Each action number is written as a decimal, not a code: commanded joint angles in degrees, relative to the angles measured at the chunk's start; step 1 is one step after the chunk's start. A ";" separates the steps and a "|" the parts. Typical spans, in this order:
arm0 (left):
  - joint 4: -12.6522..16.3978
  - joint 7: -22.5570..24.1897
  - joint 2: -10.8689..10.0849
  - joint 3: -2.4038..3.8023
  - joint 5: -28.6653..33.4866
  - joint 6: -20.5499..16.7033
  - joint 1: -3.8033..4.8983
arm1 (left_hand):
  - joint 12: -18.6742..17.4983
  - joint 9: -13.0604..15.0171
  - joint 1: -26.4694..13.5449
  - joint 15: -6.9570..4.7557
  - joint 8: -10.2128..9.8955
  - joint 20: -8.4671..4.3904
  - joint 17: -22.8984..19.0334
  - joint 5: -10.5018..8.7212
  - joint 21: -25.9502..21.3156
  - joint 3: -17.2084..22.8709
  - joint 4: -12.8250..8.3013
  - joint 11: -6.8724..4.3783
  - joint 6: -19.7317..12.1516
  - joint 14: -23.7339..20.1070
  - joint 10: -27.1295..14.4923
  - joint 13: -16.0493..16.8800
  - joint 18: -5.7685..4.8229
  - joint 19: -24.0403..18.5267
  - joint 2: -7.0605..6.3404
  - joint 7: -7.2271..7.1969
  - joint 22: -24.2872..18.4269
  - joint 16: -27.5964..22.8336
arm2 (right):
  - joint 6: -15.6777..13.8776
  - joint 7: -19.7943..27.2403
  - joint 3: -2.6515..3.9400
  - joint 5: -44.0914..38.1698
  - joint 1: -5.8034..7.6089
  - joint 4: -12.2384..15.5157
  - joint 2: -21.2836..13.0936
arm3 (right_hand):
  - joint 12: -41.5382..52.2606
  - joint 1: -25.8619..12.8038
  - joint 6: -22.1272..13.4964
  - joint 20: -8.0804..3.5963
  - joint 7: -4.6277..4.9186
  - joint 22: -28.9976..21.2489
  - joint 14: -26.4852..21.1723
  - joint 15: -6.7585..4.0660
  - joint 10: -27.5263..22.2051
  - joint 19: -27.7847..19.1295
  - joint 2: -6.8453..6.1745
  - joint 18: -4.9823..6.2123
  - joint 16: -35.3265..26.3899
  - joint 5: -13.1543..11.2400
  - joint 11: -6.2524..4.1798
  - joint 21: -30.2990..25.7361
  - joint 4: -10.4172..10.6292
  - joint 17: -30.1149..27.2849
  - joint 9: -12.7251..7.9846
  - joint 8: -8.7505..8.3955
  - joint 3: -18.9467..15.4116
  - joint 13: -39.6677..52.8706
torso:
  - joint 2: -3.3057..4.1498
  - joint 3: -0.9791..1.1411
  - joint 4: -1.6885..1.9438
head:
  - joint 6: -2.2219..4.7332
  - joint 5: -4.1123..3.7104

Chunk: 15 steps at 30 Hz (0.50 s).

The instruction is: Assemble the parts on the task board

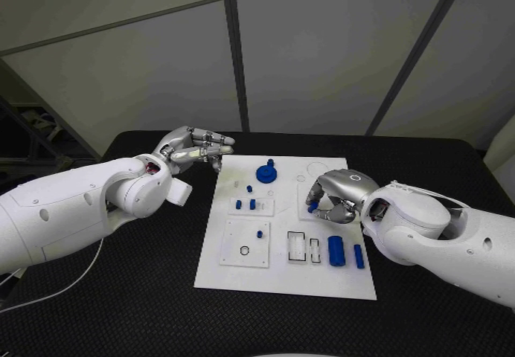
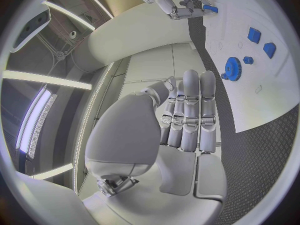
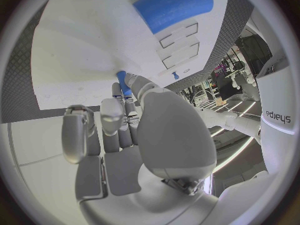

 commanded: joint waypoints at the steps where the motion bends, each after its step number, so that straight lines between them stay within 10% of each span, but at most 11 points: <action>1: 0.03 0.06 -0.01 0.04 0.25 0.60 0.07 | -0.27 -0.05 -0.51 0.00 -0.28 0.08 -0.07 -0.26 -0.26 -0.41 0.08 0.15 -0.37 -0.45 -0.37 0.08 -0.23 -0.11 0.12 0.12 -0.05 -0.31 | -1.10 0.37 0.02 -0.68 0.06 0.30 0.00 | 0.41 0.79 1.33 -0.72 -0.33 9.48 0.31 -0.69 1.62 3.19 1.08 -1.37 0.61 -0.37 -0.52 1.24 -0.40 0.60 0.39 0.64 0.73 0.45 | -0.03 0.02 -0.02 | -0.05 0.01; 15: -0.11 0.10 0.10 0.04 0.25 0.62 0.06 | -0.27 -0.05 -0.52 0.01 -0.28 0.09 -0.10 -0.25 -0.33 -0.41 0.10 0.15 -0.39 -0.51 -0.39 0.08 -0.23 -0.13 0.16 0.12 -0.09 -0.38 | -6.45 1.93 0.04 -0.76 0.06 2.44 -0.87 | 0.70 1.20 2.93 -1.42 -0.84 10.81 0.39 -1.40 3.84 3.80 2.12 -1.74 1.45 -0.39 -1.26 2.72 -1.52 1.51 1.07 1.05 0.89 1.18 | -0.10 -0.02 -0.01 | -0.06 -0.07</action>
